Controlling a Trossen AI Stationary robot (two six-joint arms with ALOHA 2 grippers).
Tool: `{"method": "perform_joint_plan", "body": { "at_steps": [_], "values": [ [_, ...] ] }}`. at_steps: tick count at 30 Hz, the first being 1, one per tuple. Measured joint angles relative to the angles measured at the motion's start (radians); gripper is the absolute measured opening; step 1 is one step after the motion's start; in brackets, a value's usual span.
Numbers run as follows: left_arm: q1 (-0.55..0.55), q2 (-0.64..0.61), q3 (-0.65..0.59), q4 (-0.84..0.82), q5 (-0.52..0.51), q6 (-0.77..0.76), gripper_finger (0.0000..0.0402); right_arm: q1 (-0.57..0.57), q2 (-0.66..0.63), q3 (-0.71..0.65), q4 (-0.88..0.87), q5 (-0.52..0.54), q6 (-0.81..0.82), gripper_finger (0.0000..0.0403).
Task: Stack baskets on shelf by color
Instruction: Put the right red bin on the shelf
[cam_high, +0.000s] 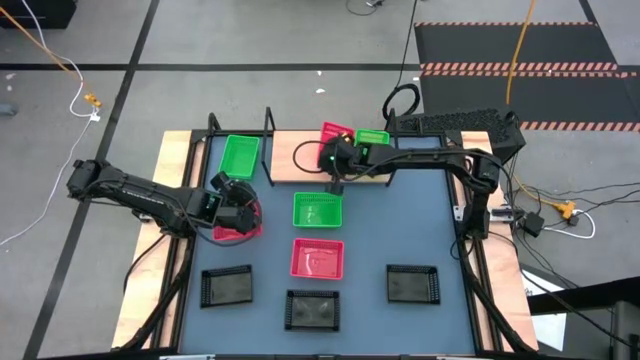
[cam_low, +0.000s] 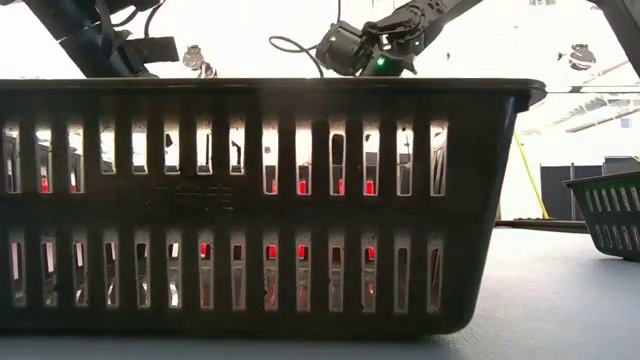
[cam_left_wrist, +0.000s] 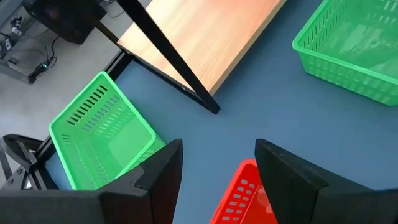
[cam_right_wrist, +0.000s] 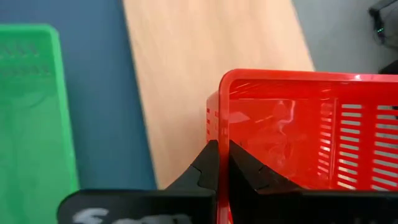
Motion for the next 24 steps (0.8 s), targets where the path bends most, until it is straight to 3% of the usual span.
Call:
{"method": "perform_joint_plan", "body": {
  "at_steps": [11,24],
  "values": [
    [0.000,0.000,0.000,-0.002,0.001,-0.002,0.0202,0.010,0.000,0.000,-0.045,-0.008,-0.005,0.0008],
    [0.000,0.000,0.000,-0.003,0.010,-0.002,0.0202,0.006,0.000,0.000,-0.014,-0.008,-0.069,0.0055]
  ]
}}
